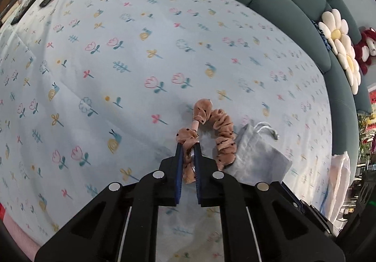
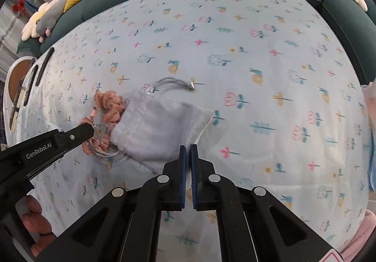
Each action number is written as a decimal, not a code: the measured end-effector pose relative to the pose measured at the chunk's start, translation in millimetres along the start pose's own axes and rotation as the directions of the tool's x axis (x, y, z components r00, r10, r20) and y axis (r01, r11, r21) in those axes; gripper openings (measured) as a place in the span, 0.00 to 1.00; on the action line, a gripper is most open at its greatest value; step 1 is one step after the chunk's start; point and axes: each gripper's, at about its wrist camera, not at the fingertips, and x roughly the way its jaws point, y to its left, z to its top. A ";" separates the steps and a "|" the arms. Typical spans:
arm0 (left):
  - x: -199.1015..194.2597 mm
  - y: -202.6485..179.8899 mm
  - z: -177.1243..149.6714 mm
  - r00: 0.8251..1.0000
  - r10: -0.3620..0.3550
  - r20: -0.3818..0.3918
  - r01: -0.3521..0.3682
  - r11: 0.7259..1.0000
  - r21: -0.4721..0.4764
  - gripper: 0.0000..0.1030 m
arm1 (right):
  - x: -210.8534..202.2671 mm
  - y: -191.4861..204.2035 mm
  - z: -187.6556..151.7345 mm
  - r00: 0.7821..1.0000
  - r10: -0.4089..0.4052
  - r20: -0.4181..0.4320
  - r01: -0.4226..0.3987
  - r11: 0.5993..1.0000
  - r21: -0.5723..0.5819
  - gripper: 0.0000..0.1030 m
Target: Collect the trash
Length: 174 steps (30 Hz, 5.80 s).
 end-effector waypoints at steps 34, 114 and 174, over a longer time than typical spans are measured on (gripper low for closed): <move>-151.9 -289.3 -82.4 0.952 -0.251 0.176 0.149 0.880 0.451 0.09 | -253.9 -228.9 -17.4 0.854 -0.113 0.507 -0.037 0.960 0.276 0.03; -109.2 -323.8 -157.9 0.976 -0.131 0.173 0.015 0.837 0.546 0.76 | -229.5 -281.2 -79.6 0.883 -0.304 0.358 0.215 0.939 0.268 0.63; -95.2 -311.3 -194.0 0.970 -0.040 0.241 -0.110 0.810 0.576 0.89 | -212.4 -289.2 -117.5 0.879 -0.363 0.310 0.271 0.914 0.301 0.87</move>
